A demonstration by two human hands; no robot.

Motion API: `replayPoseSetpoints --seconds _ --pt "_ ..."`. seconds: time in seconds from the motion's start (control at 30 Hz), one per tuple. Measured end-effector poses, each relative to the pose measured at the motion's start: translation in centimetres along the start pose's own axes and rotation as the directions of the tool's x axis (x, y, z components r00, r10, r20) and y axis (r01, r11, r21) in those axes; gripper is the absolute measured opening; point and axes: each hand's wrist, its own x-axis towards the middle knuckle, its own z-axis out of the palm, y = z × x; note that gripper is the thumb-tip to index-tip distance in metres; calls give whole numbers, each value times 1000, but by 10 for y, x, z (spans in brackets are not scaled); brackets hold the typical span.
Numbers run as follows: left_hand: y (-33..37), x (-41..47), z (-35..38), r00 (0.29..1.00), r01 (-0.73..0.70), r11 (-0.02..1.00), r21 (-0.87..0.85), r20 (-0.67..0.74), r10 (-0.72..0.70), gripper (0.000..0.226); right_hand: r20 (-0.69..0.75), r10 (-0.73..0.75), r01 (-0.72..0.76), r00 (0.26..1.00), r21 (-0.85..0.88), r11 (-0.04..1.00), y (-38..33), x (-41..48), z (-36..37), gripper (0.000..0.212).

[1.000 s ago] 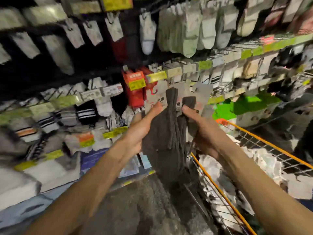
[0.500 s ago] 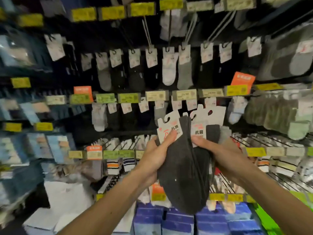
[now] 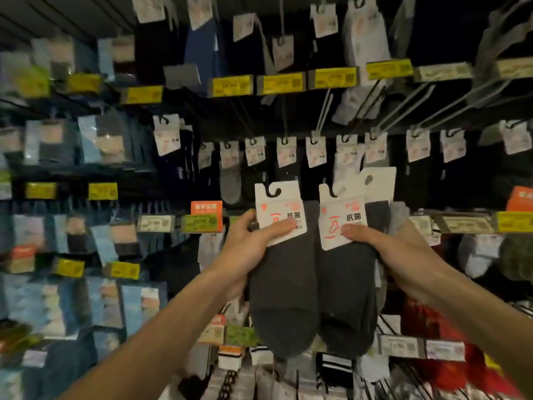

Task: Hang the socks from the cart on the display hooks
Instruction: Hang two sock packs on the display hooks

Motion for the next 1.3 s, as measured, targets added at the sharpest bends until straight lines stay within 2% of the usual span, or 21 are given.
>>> replayPoseSetpoints --seconds 0.17,0.3,0.47,0.6,0.8,1.03,1.2,1.3 --pt "7 35 -22 993 -77 996 48 -80 81 24 5 -45 45 999 -54 997 -1 41 14 30" --pt "4 54 -29 988 -122 985 120 -76 131 27 20 -109 111 994 -92 990 3 64 15 27" --pt "1 69 -34 1000 -27 997 72 16 26 32 23 -150 151 988 -98 984 8 87 8 29" --pt "-6 81 -34 1000 -11 998 57 12 11 29 33 -135 137 990 -65 988 17 100 2 28" --pt "-34 80 -36 998 -62 981 181 14 61 39 63 -61 63 996 -30 998 40 98 2 34" --pt "-79 74 -54 1000 8 996 88 -4 -8 34 99 25 -26 995 15 1000 65 71 21 34" --pt "-93 72 -83 1000 -12 989 145 1 12 28 -13 46 -47 999 -37 998 88 53 55 49" --pt "-111 62 -104 1000 -20 973 230 -8 22 28 -33 108 -109 994 -39 993 110 36 77 46"
